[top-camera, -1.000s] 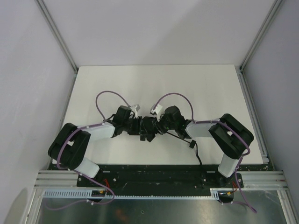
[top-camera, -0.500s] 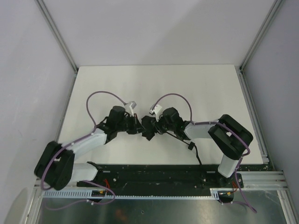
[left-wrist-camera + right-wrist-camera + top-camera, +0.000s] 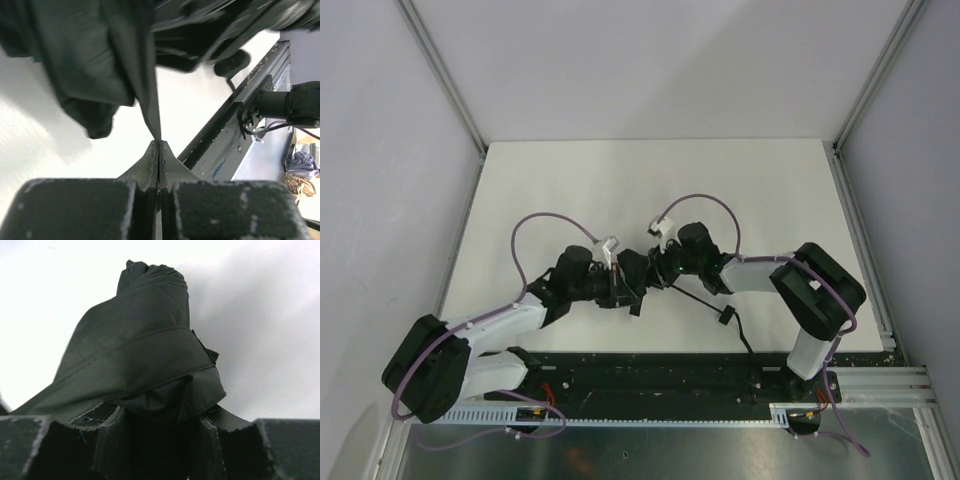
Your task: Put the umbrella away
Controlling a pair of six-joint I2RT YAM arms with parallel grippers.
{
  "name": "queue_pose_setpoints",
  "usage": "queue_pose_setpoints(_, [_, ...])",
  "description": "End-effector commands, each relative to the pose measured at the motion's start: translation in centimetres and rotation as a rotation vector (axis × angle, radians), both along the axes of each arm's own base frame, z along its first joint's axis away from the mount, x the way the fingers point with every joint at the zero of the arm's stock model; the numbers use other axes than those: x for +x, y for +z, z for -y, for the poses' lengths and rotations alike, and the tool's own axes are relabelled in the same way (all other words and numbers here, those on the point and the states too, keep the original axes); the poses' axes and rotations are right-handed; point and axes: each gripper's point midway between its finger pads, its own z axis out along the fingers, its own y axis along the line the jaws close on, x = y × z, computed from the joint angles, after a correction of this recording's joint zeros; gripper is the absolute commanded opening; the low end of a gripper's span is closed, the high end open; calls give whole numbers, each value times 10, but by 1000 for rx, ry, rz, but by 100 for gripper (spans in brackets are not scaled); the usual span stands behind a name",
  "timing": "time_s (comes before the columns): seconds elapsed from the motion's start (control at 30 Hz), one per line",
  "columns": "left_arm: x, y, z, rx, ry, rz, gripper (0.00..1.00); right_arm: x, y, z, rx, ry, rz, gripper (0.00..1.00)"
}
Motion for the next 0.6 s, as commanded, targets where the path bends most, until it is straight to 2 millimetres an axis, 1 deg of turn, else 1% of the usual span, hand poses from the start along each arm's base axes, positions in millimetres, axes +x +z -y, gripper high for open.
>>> queue_pose_setpoints(0.0, [-9, 1, -1, -16, -17, 12, 0, -12, 88, -12, 321, 158, -91, 0])
queue_pose_setpoints(0.07, [-11, 3, -3, -14, -24, 28, 0, -23, 110, -5, 401, 221, -170, 0])
queue_pose_setpoints(0.17, [-14, 11, -5, -25, -37, 64, 0, -50, 146, 3, 530, 350, -314, 0])
queue_pose_setpoints(0.23, [-15, 21, -5, -45, -47, 97, 0, -63, 165, 10, 587, 401, -386, 0])
queue_pose_setpoints(0.3, [-15, 34, -6, -63, -55, 148, 0, -78, 183, 15, 634, 442, -499, 0])
queue_pose_setpoints(0.37, [-12, 45, -8, -57, -49, 201, 0, -91, 200, 20, 673, 476, -576, 0])
queue_pose_setpoints(0.4, [-10, 49, -9, -54, -47, 223, 0, -94, 205, 22, 687, 481, -626, 0])
queue_pose_setpoints(0.47, [-8, 49, -11, -35, -42, 227, 0, -99, 212, 25, 712, 497, -710, 0])
queue_pose_setpoints(0.5, [-8, 49, -12, -31, -39, 224, 0, -98, 213, 27, 730, 498, -751, 0])
queue_pose_setpoints(0.57, [-6, 42, -15, -11, -17, 211, 0, -92, 204, 27, 749, 472, -836, 0])
